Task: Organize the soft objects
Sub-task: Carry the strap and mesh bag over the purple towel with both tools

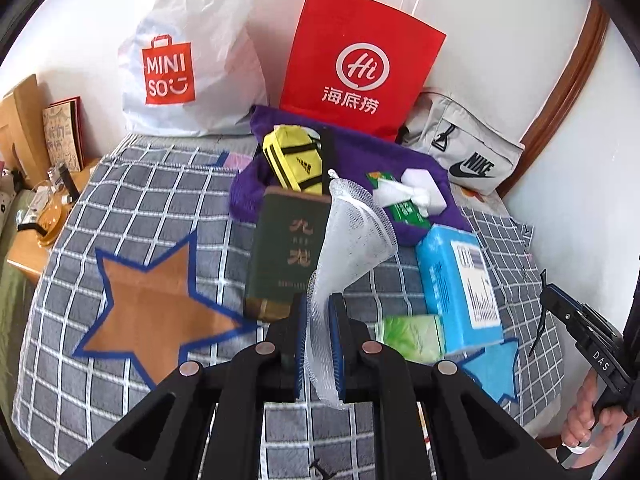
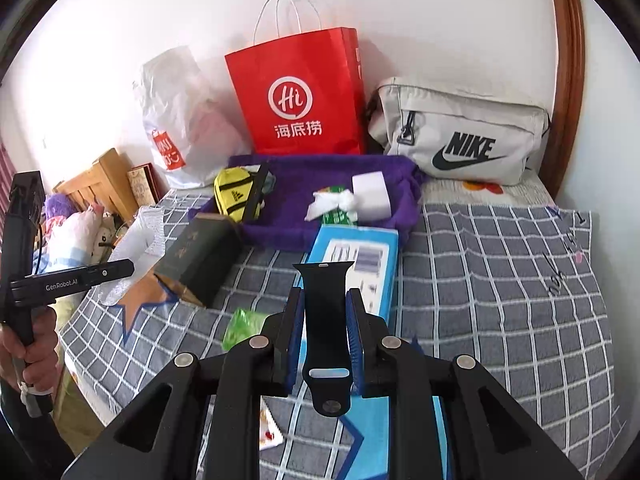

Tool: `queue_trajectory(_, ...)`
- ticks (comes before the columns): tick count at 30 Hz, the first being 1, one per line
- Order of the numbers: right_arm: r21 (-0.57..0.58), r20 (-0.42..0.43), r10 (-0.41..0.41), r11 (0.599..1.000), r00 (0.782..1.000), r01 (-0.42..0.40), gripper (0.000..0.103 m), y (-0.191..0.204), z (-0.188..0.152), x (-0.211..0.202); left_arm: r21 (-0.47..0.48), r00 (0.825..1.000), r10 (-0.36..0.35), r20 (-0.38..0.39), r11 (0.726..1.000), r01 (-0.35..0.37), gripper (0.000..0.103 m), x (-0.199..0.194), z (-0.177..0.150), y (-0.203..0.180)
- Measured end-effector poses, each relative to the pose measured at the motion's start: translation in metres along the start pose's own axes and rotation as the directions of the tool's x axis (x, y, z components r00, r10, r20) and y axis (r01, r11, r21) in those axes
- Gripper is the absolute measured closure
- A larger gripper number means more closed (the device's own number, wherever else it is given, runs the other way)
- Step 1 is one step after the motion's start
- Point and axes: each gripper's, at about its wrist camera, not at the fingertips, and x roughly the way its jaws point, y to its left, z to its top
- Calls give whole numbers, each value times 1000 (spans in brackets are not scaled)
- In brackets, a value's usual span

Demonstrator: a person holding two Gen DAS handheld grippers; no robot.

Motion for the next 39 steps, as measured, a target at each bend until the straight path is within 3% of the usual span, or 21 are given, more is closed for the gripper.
queue_trajectory(16, 3, 32, 8, 1000, 999, -8, 82, -6, 64, 40, -29, 1000, 0, 0, 1000, 0, 92, 30, 63, 5)
queue_trajectory(39, 51, 35, 49, 997, 998, -51, 82, -31, 134, 115, -38, 999, -36, -30, 999, 35, 92, 86, 126, -17)
